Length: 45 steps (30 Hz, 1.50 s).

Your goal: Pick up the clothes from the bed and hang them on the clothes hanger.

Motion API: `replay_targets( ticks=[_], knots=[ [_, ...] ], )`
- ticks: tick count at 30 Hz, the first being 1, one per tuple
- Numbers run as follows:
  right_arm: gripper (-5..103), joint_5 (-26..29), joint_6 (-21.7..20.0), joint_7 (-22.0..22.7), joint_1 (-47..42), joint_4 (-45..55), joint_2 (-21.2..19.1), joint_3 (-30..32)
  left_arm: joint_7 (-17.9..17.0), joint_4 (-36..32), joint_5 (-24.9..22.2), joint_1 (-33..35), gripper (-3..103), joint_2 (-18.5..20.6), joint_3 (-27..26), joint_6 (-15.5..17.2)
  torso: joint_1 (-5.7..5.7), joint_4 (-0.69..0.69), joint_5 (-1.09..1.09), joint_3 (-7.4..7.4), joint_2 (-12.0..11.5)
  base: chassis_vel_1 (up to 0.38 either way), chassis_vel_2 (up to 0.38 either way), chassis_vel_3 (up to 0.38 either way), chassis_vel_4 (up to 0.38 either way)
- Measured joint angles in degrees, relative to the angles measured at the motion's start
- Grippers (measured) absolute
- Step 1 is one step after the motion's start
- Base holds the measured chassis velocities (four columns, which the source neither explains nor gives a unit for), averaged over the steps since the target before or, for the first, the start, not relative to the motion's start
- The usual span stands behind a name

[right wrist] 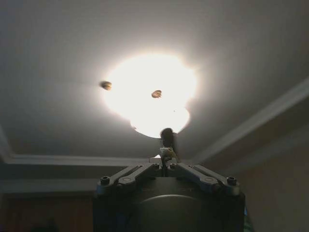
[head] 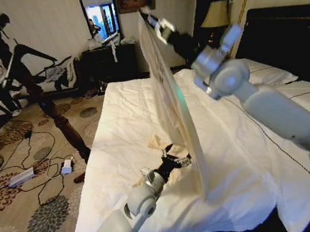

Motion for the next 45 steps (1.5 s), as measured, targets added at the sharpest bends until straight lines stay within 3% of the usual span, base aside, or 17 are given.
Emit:
replay_targets(
  ticks=[6, 14, 15, 17, 21, 24, 25, 27, 28, 31, 33, 34, 37, 42, 45],
  knots=[
    [0, -0.2, 0.4, 2.3, -0.3, 1.7, 1.1, -1.7, 0.2, 3.9, 2.4, 0.4, 100, -2.1, 0.0, -0.5, 0.0, -0.01, -0.01, 0.0, 0.0, 0.0, 0.0, 0.0, 0.0],
    [0, -9.1, -0.9, 5.8, -15.0, 3.5, -5.3, -1.5, 0.3, 8.3, 6.8, 5.2, 100, 0.0, 2.3, 0.8, 0.0, -0.06, 0.05, 0.0, 0.0, 0.0, 0.0, 0.0, 0.0],
    [0, -12.3, -1.7, 7.7, -17.4, 2.4, -6.3, -1.5, -0.1, 8.2, 8.1, 7.3, 100, 2.0, 2.5, 2.2, -0.01, -0.05, 0.03, 0.0, 0.0, 0.0, 0.0, 0.0, 0.0],
    [0, -13.6, -1.9, 9.2, -19.1, 0.8, -6.5, -0.6, -0.6, 6.9, 9.8, 9.4, 100, 4.5, 2.5, 3.7, 0.0, 0.02, 0.01, 0.0, 0.0, 0.0, 0.0, 0.0, 0.0],
    [0, -13.9, -2.3, 11.7, -21.3, -1.3, -6.5, 2.0, -0.8, 3.7, 10.9, 12.6, 100, 9.7, 2.0, 4.6, 0.0, 0.0, 0.0, 0.0, 0.0, 0.0, 0.0, 0.0, 0.0],
    [0, -14.8, -3.3, 14.3, -23.4, -2.0, -7.3, 4.4, 0.6, 0.2, 10.9, 17.2, 100, 14.8, -0.9, 3.5, 0.0, -0.01, 0.03, 0.0, 0.0, 0.0, 0.0, 0.0, 0.0],
    [0, -14.8, -3.3, 14.3, -23.4, -2.0, -7.3, 4.4, 0.6, 0.2, 10.9, 17.2, 100, 14.8, -0.9, 3.5, 0.0, -0.01, 0.03, 0.0, 0.0, 0.0, 0.0, 0.0, 0.0],
    [0, -15.0, -3.8, 14.8, -26.5, -1.4, -8.7, 7.5, 2.0, -3.2, 11.3, 23.3, 100, 16.7, -7.1, 0.0, 0.0, 0.0, 0.0, -0.01, 0.0, 0.0, 0.0, 0.0, 0.0],
    [0, -14.9, -3.8, 14.8, -28.5, -0.7, -9.3, 9.2, 2.3, -4.7, 12.4, 26.5, 100, 16.1, -11.1, -2.7, -0.01, 0.0, 0.03, -0.01, 0.0, 0.0, 0.0, 0.0, 0.0],
    [0, -14.8, -3.8, 14.4, -31.0, 0.3, -10.0, 11.2, 2.1, -5.2, 14.6, 28.6, 100, 14.5, -15.2, -5.4, -0.01, -0.02, 0.01, -0.01, 0.0, 0.0, 0.0, 0.0, 0.0],
    [0, -14.6, -3.6, 13.6, -33.8, 1.5, -10.2, 13.2, 1.2, -3.1, 21.9, 29.1, 100, 12.5, -18.5, -7.8, -0.01, -0.02, 0.02, -0.01, 0.0, 0.0, 0.0, 0.0, 0.0],
    [0, -14.6, -3.6, 13.6, -33.8, 1.5, -10.2, 13.2, 1.2, -3.1, 21.9, 29.1, 100, 12.5, -18.5, -7.8, -0.01, -0.02, 0.02, -0.01, 0.0, 0.0, 0.0, 0.0, 0.0],
    [0, -14.3, -3.0, 12.6, -35.9, 3.4, -10.1, 15.0, 0.3, 1.7, 33.4, 27.3, 100, 10.9, -18.9, -8.9, 0.0, -0.02, 0.01, -0.01, 0.0, 0.0, 0.0, 0.0, 0.0],
    [0, -13.8, -2.7, 11.7, -36.8, 5.2, -9.4, 16.3, -0.5, 6.6, 39.3, 21.8, 100, 8.5, -17.4, -9.2, 0.0, 0.0, 0.0, -0.01, 0.0, 0.0, 0.0, 0.0, 0.0],
    [0, -13.8, -2.7, 11.5, -37.2, 5.8, -9.2, 16.4, -0.9, 9.2, 40.3, 18.0, 100, 7.5, -16.3, -8.3, 0.0, -0.02, 0.01, 0.0, 0.0, 0.0, 0.0, 0.0, 0.0]
  ],
)
